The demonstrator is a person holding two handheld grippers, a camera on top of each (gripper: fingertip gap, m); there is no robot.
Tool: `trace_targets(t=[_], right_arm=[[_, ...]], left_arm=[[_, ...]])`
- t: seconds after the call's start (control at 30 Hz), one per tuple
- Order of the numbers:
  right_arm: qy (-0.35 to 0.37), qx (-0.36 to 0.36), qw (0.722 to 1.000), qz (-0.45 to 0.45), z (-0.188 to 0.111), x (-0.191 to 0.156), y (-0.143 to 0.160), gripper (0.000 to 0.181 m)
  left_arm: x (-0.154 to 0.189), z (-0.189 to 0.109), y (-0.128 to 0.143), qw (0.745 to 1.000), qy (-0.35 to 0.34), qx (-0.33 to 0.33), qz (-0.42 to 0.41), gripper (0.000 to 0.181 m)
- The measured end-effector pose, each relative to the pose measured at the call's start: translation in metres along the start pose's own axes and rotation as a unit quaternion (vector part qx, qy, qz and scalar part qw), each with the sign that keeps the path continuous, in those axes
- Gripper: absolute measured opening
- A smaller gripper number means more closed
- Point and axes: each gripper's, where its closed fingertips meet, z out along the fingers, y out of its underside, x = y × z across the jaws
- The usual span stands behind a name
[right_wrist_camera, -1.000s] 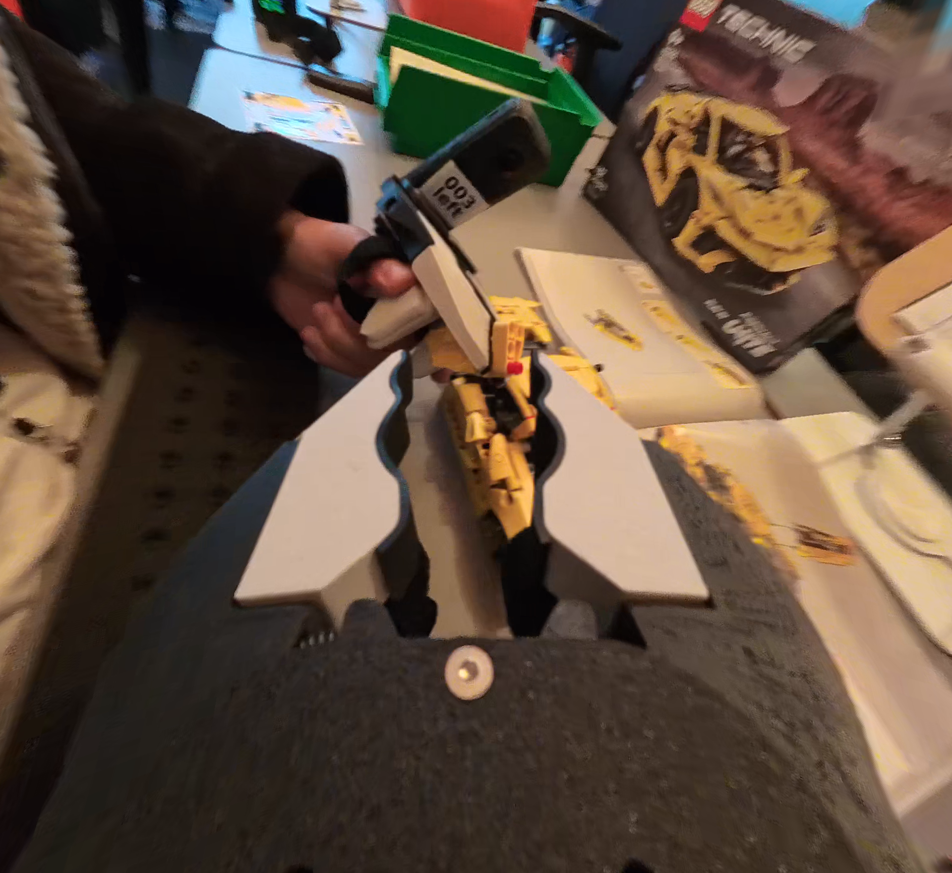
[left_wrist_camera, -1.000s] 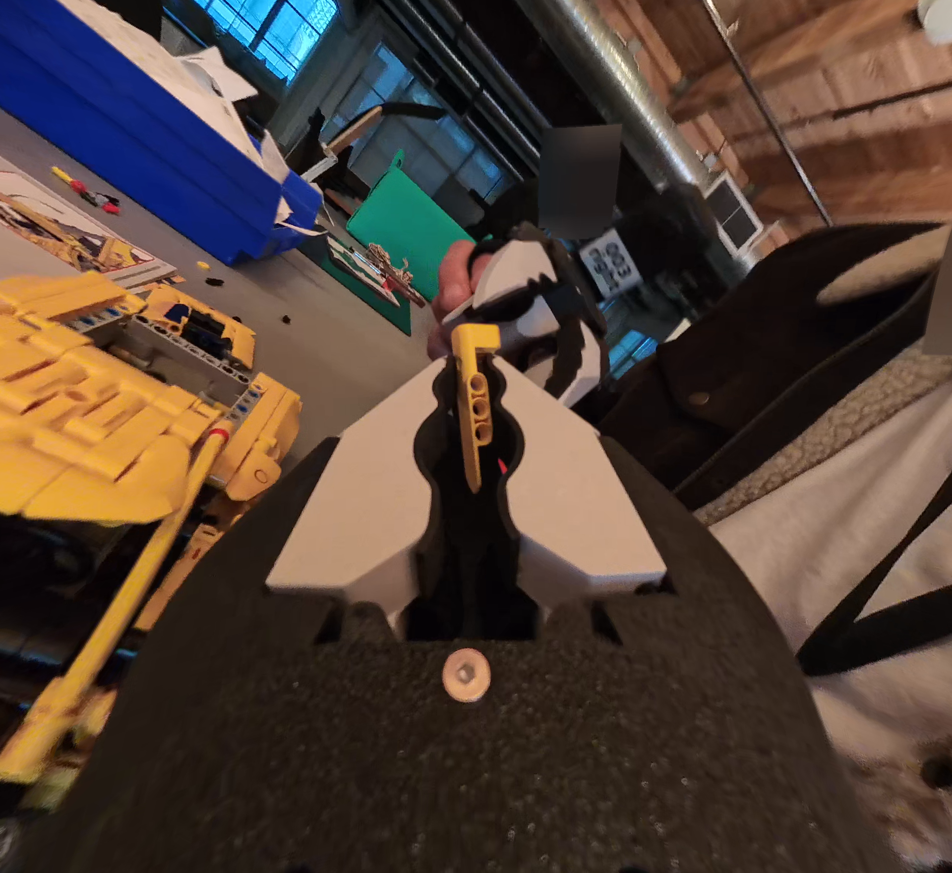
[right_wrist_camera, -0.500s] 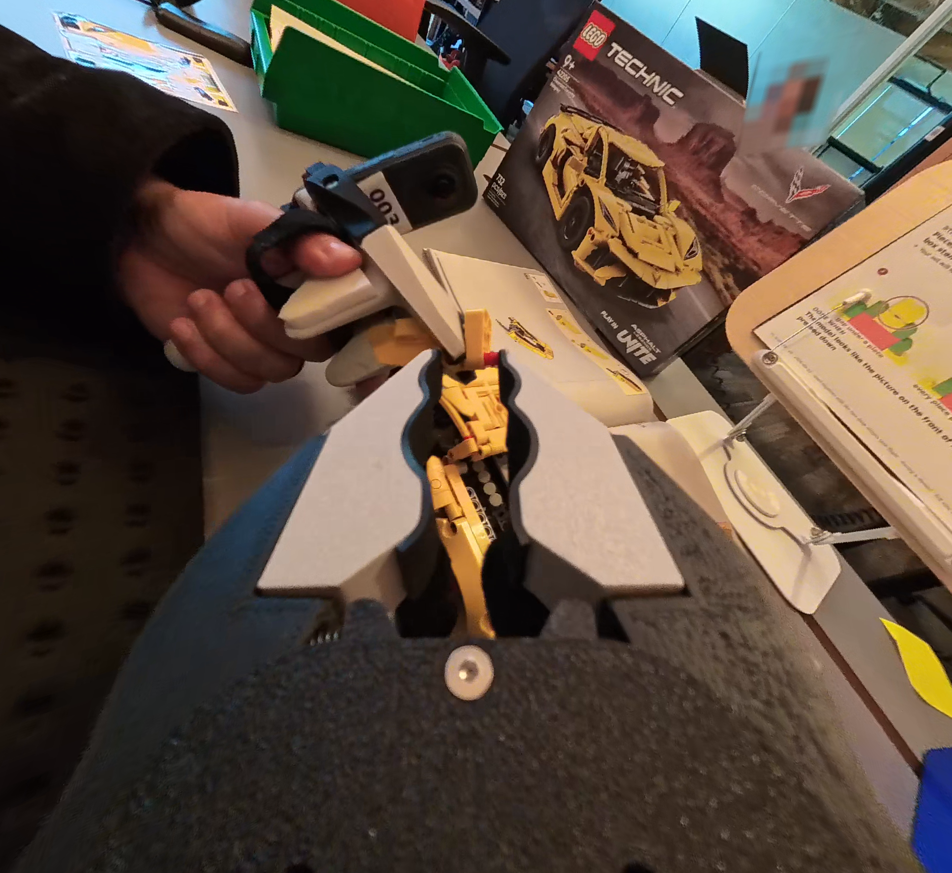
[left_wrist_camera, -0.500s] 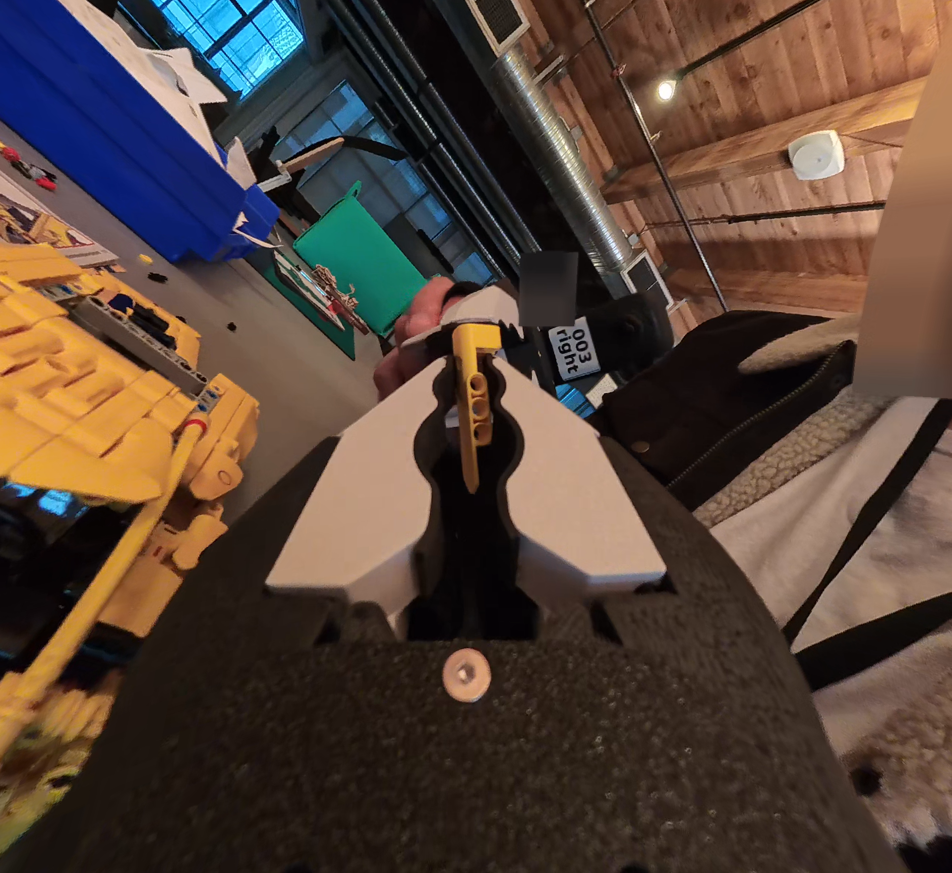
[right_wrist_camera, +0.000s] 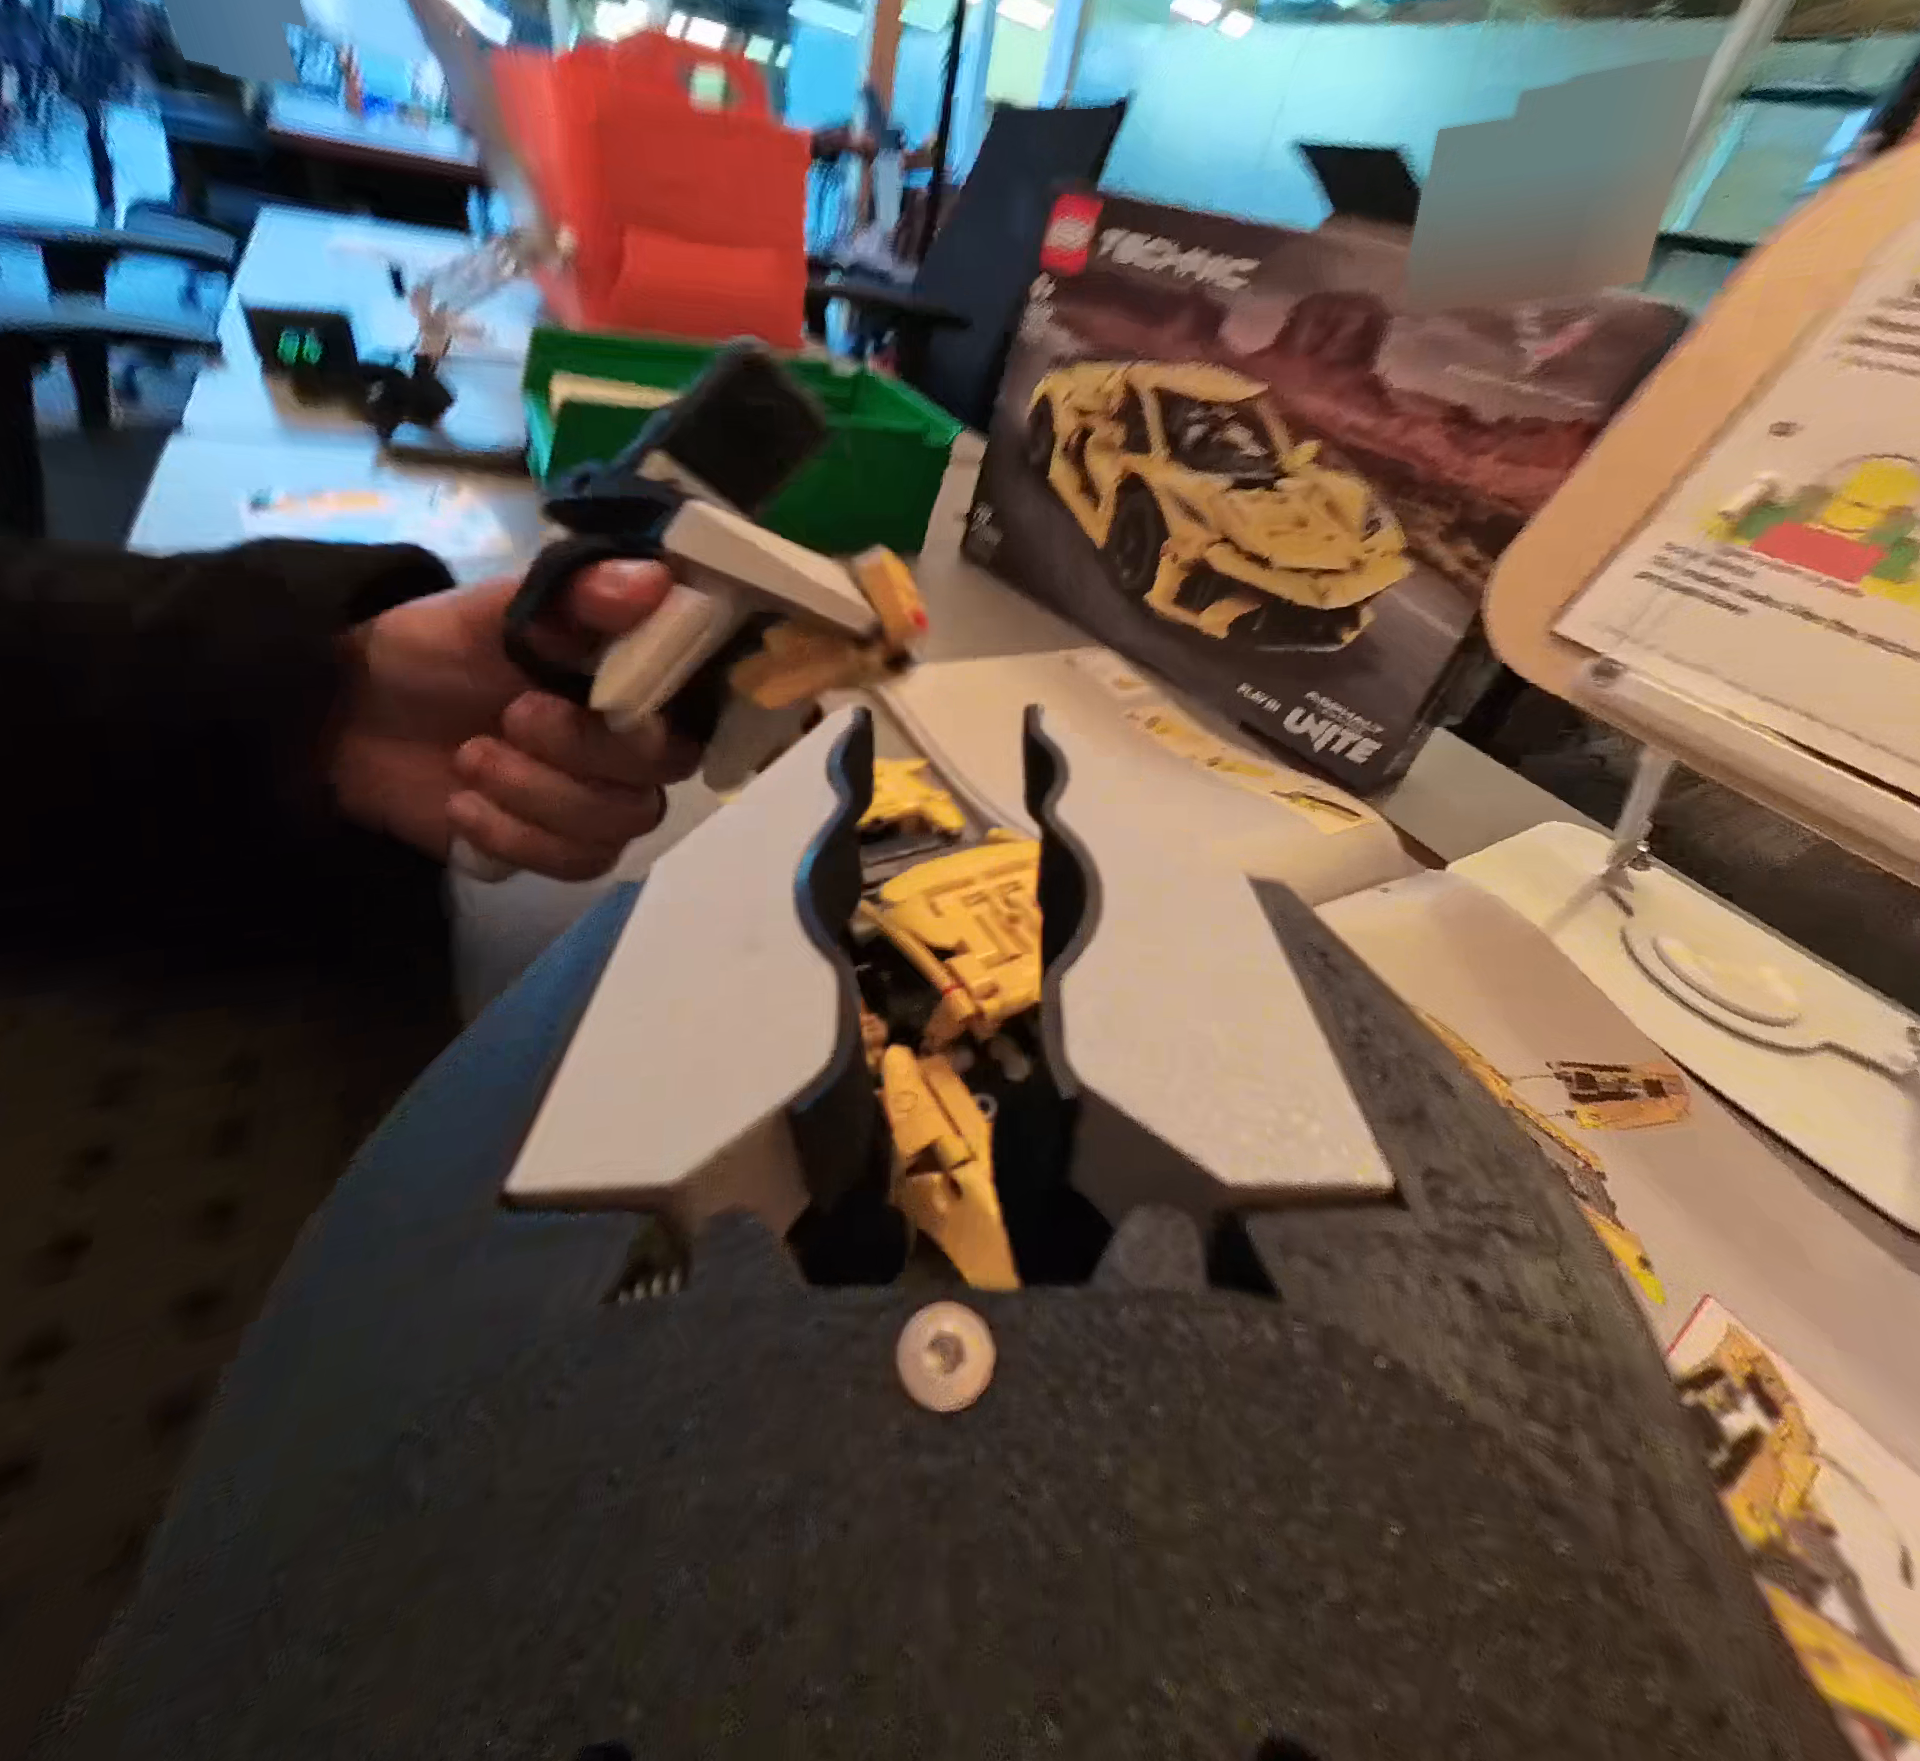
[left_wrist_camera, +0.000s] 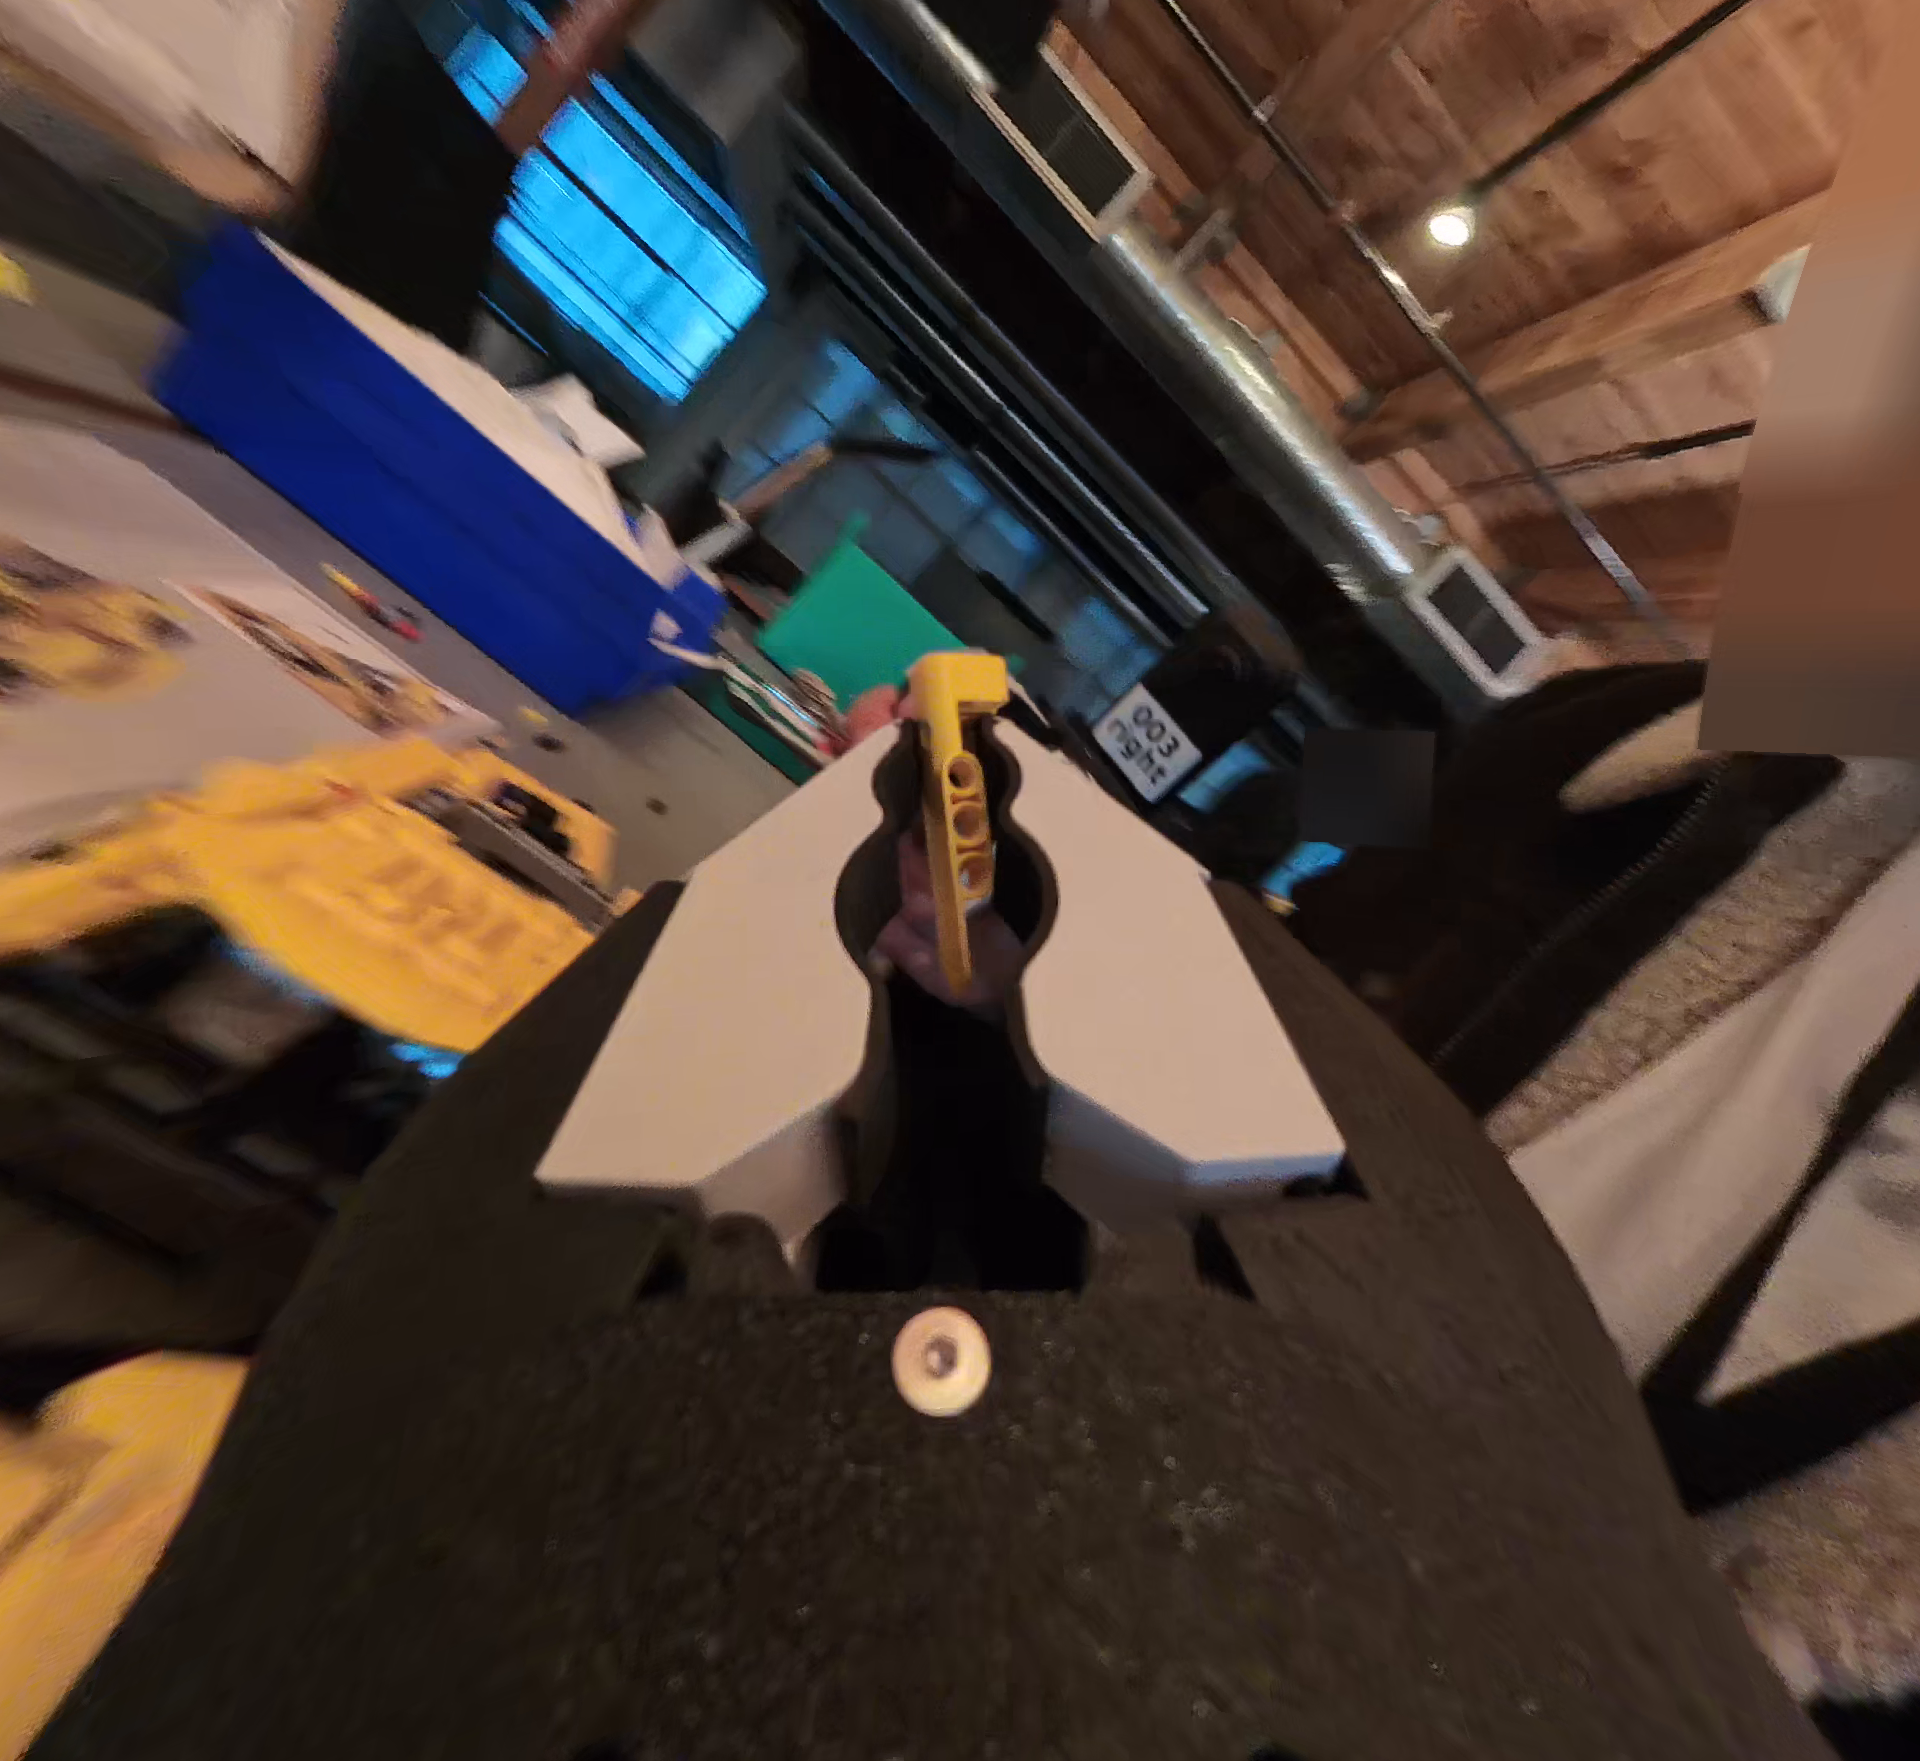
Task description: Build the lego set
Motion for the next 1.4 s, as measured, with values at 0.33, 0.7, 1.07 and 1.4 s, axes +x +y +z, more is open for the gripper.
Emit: trace_targets(t=[0.33,0.7,1.07,1.4], right_arm=[[0.042,0.006,0.991,0.130,-0.012,0.048,0.033,0.022],[0.048,-0.005,0.990,0.130,-0.018,0.039,0.033,0.018],[-0.016,-0.101,0.987,0.122,-0.021,0.026,0.057,0.016],[-0.139,-0.399,0.905,0.034,-0.092,-0.022,0.145,0.016]], left_arm=[[-0.025,-0.058,-0.049,0.975,-0.160,0.061,0.138,0.010],[-0.011,-0.044,-0.035,0.973,-0.140,0.038,0.179,0.010],[-0.007,-0.038,-0.026,0.983,-0.106,0.020,0.151,0.010],[-0.006,-0.018,0.013,0.975,-0.092,-0.083,0.186,0.011]])
